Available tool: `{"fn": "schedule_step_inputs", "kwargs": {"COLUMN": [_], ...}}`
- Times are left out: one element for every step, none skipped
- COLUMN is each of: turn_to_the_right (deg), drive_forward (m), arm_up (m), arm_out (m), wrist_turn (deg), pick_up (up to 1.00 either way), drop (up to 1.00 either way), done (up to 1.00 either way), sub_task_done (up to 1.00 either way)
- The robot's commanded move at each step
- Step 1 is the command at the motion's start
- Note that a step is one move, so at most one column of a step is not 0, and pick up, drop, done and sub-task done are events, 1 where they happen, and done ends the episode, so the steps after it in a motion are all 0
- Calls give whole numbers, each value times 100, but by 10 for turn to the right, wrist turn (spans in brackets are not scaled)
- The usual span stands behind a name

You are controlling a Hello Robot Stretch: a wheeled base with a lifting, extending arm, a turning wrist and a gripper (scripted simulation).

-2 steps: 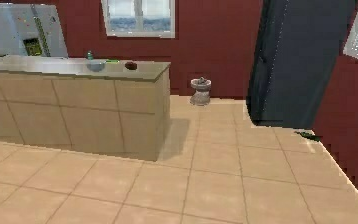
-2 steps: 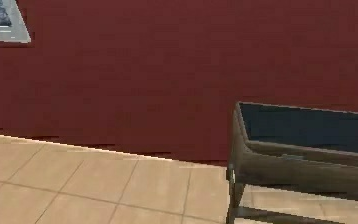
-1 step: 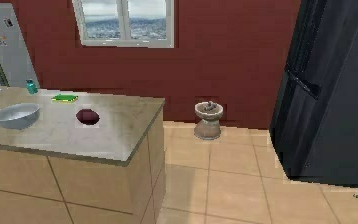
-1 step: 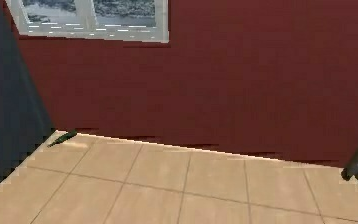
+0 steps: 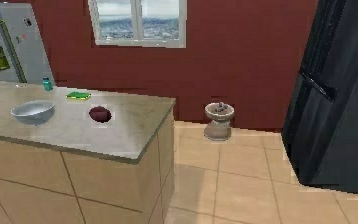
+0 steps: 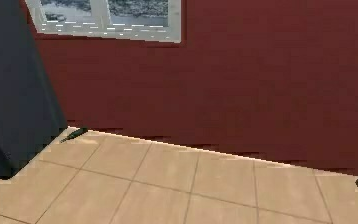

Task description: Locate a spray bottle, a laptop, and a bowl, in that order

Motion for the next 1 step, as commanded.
{"fn": "schedule_step_inputs", "kwargs": {"turn_to_the_right": [0], "drive_forward": [15], "arm_up": [0], "arm_out": [0], "wrist_turn": [0], "pick_up": [0], "drop": [0], "done": [0], "sub_task_done": [0]}}
